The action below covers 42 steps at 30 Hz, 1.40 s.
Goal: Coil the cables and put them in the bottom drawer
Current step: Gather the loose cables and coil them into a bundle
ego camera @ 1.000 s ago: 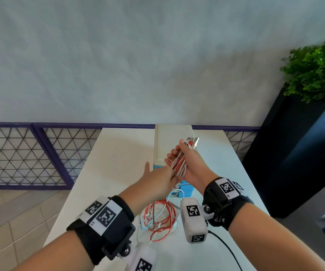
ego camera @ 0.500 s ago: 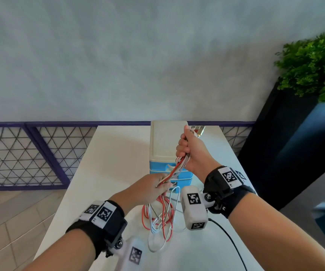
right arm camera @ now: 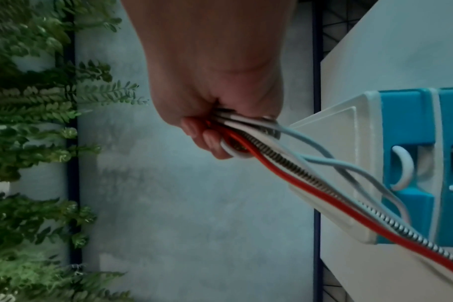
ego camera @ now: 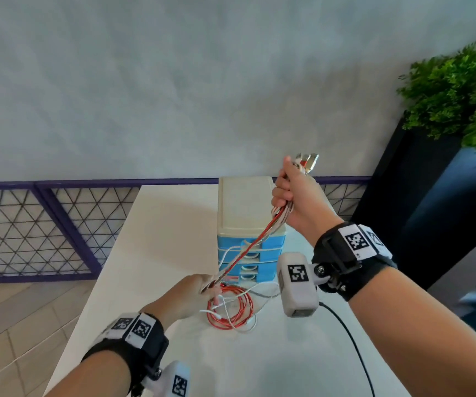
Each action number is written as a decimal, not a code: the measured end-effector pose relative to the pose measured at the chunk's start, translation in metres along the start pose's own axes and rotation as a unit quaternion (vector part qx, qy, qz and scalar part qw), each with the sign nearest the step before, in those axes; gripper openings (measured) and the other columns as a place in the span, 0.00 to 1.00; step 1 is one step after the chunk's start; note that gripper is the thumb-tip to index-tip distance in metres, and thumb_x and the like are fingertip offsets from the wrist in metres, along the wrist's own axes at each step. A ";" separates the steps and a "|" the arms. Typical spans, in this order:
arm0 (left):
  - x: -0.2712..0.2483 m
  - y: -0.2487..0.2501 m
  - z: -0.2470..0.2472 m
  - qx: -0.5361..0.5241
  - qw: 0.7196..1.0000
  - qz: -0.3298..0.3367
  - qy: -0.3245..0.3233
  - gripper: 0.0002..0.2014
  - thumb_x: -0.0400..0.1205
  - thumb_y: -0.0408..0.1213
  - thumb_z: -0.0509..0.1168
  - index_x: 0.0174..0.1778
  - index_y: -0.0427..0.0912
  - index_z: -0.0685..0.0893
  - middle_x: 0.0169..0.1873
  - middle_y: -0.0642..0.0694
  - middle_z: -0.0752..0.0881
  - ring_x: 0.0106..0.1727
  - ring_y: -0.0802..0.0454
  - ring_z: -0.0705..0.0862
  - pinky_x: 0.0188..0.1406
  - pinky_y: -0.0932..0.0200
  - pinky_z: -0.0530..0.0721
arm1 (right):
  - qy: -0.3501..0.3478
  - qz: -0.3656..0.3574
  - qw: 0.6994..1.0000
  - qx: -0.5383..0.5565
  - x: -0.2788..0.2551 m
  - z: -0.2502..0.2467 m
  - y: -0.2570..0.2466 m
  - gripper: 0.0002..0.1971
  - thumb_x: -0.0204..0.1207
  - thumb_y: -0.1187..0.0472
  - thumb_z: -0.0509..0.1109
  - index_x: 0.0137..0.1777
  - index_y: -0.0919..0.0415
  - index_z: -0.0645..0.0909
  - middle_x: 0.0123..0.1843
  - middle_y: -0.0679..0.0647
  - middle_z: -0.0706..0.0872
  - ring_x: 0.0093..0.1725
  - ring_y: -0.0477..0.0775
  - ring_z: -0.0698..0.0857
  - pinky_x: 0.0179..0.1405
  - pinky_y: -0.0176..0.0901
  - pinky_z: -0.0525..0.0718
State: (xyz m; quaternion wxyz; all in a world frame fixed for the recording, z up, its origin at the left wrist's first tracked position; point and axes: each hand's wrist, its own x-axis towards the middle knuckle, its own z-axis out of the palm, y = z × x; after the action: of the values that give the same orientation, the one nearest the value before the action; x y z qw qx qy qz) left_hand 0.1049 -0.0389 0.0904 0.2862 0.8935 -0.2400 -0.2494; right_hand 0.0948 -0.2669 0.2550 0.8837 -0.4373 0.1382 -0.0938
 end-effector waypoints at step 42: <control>0.013 0.087 -0.058 -0.074 0.970 0.199 0.115 0.16 0.86 0.41 0.57 0.30 0.56 0.75 0.25 0.59 0.77 0.30 0.61 0.71 0.34 0.61 0.69 | -0.103 0.171 0.933 -0.299 -0.006 -0.030 0.021 0.15 0.85 0.56 0.61 0.53 0.70 0.82 0.45 0.64 0.92 0.45 0.59 0.91 0.53 0.52 0.87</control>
State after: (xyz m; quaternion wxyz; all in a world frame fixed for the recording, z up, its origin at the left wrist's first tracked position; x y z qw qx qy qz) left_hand 0.1238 -0.0859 0.1826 0.4207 0.8270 -0.3594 -0.0997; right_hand 0.0798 -0.2755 0.2220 0.7240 -0.6584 0.1405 0.1505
